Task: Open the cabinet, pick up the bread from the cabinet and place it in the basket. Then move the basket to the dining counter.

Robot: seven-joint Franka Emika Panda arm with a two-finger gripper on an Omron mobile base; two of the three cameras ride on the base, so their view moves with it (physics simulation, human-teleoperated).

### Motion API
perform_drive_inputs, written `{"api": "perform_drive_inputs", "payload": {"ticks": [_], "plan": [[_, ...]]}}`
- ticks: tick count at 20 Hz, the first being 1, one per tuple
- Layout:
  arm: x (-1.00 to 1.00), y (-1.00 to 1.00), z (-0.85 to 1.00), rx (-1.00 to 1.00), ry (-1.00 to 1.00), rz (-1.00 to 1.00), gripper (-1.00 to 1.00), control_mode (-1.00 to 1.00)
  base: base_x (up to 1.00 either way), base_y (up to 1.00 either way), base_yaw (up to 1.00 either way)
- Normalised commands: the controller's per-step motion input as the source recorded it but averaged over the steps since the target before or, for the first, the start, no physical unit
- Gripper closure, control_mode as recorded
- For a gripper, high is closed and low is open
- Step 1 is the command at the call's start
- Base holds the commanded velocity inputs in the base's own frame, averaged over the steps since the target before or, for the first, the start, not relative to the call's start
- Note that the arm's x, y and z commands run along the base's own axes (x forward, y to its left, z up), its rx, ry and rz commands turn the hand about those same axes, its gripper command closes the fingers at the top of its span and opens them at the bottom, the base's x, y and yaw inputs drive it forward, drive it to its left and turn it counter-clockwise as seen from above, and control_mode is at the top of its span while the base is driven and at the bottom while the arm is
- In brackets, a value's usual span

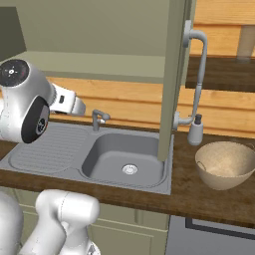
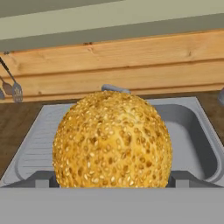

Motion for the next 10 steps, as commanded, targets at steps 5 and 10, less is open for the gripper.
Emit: {"api": "perform_drive_inputs", "payload": {"ticks": [5, 10], "plan": [[0.0, 0.0, 0.0, 0.0, 0.0, 0.0, 1.0, -1.0, 0.0, 0.0, 0.0], [-0.04, 0.0, 0.0, 0.0, 0.0, 0.0, 1.0, 1.0, -0.8, -0.13, 0.0]]}}
